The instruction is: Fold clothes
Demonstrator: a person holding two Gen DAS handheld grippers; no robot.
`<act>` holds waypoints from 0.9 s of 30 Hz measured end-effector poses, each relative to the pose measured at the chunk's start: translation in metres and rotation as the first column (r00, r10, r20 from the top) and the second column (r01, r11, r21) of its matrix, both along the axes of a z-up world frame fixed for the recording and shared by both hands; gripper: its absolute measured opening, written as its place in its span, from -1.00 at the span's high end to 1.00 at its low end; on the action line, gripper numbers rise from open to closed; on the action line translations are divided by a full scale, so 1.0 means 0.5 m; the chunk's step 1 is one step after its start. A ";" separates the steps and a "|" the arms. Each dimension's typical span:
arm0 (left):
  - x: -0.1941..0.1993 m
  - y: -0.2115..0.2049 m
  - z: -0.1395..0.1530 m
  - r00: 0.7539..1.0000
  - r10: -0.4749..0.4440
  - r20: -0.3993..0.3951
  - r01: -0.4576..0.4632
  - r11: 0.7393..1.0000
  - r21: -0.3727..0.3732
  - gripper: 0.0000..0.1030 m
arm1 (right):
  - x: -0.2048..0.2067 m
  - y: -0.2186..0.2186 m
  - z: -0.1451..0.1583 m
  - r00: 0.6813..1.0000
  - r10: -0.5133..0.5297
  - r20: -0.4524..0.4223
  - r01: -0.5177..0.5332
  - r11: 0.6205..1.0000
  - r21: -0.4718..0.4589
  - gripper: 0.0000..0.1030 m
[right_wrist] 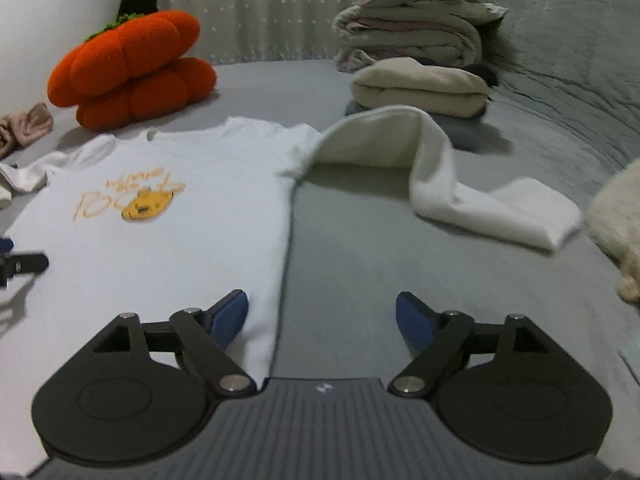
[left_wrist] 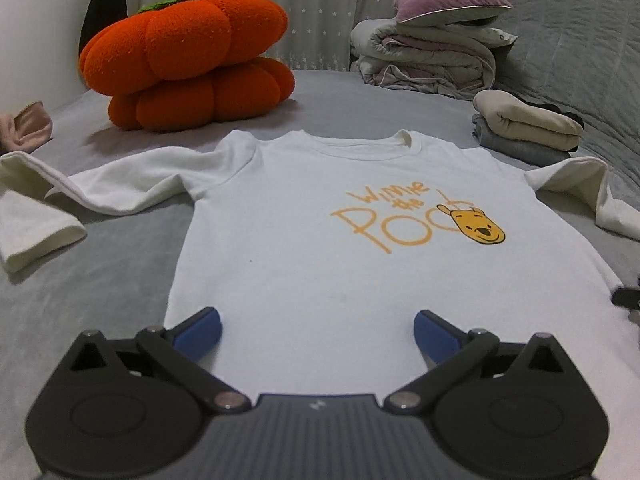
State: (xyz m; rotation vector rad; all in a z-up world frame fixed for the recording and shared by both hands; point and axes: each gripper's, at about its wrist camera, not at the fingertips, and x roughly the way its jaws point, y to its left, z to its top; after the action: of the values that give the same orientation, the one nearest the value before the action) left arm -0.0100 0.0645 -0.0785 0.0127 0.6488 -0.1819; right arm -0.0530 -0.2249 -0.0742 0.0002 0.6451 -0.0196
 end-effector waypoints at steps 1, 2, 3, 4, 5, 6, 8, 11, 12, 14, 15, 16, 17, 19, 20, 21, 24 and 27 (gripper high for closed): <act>0.000 0.001 0.000 1.000 0.000 0.000 0.000 1.000 -0.001 -0.99 | -0.010 0.002 0.001 1.000 -0.001 -0.007 0.001 1.000 -0.009 -0.67; 0.001 0.001 0.000 1.000 -0.001 0.000 0.001 1.000 -0.002 -0.99 | -0.021 0.004 0.002 1.000 -0.001 -0.014 0.001 1.000 -0.019 -0.68; 0.001 0.001 0.000 1.000 -0.001 0.000 0.001 1.000 -0.003 -0.99 | -0.030 0.005 0.004 1.000 0.000 -0.020 -0.001 1.000 -0.027 -0.71; 0.001 0.002 0.000 1.000 -0.001 0.000 0.001 1.000 -0.005 -0.99 | -0.034 0.004 0.004 1.000 0.001 -0.030 -0.002 1.000 -0.031 -0.75; 0.000 0.003 0.000 1.000 -0.001 0.001 0.001 1.000 -0.007 -0.99 | -0.034 0.003 0.003 0.999 0.001 -0.049 -0.002 0.999 -0.036 -0.83; 0.000 0.003 0.000 1.000 -0.002 0.001 0.002 1.000 -0.009 -0.99 | -0.034 -0.001 0.003 0.998 0.003 -0.063 -0.005 0.999 -0.038 -0.86; 0.000 0.006 0.001 1.000 -0.001 0.002 0.001 1.000 -0.016 -0.99 | -0.032 -0.013 0.007 0.997 0.015 -0.079 -0.017 0.999 -0.034 -0.86; 0.002 0.002 0.000 1.000 -0.001 0.001 0.001 1.000 -0.006 -0.99 | -0.031 -0.035 0.019 0.996 0.033 -0.085 -0.035 0.999 -0.029 -0.86; 0.003 0.001 0.000 1.000 -0.001 0.000 0.001 1.000 0.000 -0.99 | -0.032 -0.042 0.023 0.996 0.040 -0.075 -0.042 0.999 -0.028 -0.85; 0.003 0.000 0.000 1.000 -0.001 -0.002 0.001 1.000 0.004 -0.99 | -0.024 -0.055 0.029 0.998 0.033 -0.051 -0.036 0.997 -0.062 -0.83; 0.003 0.000 0.001 1.000 0.000 -0.003 0.000 1.000 0.006 -0.99 | -0.016 -0.063 0.029 0.999 0.015 -0.042 -0.019 0.995 -0.098 -0.82; 0.002 -0.001 0.003 1.000 0.000 -0.004 0.000 1.000 0.011 -0.99 | -0.004 -0.073 0.029 0.999 -0.003 -0.038 -0.001 0.992 -0.125 -0.82; 0.002 -0.004 0.006 1.000 0.001 -0.007 -0.001 1.000 0.022 -0.99 | 0.008 -0.085 0.029 0.999 -0.018 -0.036 0.013 0.990 -0.141 -0.79; 0.005 -0.014 0.016 1.000 0.001 -0.013 -0.001 1.000 0.031 -0.99 | 0.031 -0.114 0.033 0.999 -0.043 -0.027 0.038 0.986 -0.163 -0.68; 0.006 -0.021 0.022 1.000 0.001 -0.015 -0.001 1.000 0.021 -0.99 | 0.042 -0.129 0.034 0.999 -0.050 -0.021 0.046 0.984 -0.172 -0.62; 0.008 -0.027 0.029 1.000 0.001 -0.017 -0.001 1.000 0.012 -0.98 | 0.052 -0.142 0.035 0.999 -0.051 -0.014 0.048 0.982 -0.182 -0.60; 0.018 -0.073 0.062 1.000 -0.030 -0.004 0.030 0.997 -0.068 -0.98 | 0.085 -0.170 0.029 1.000 -0.025 -0.014 0.021 0.970 -0.243 -0.54; 0.025 -0.147 0.094 0.994 -0.103 0.046 0.106 0.992 -0.065 -0.98 | 0.107 -0.193 0.027 0.999 0.008 -0.035 -0.017 0.965 -0.262 -0.47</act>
State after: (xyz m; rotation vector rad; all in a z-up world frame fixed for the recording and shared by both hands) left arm 0.0027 -0.0090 -0.0314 -0.0140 0.5998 -0.3040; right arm 0.0002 -0.3213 -0.0608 -0.2612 0.6729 -0.0934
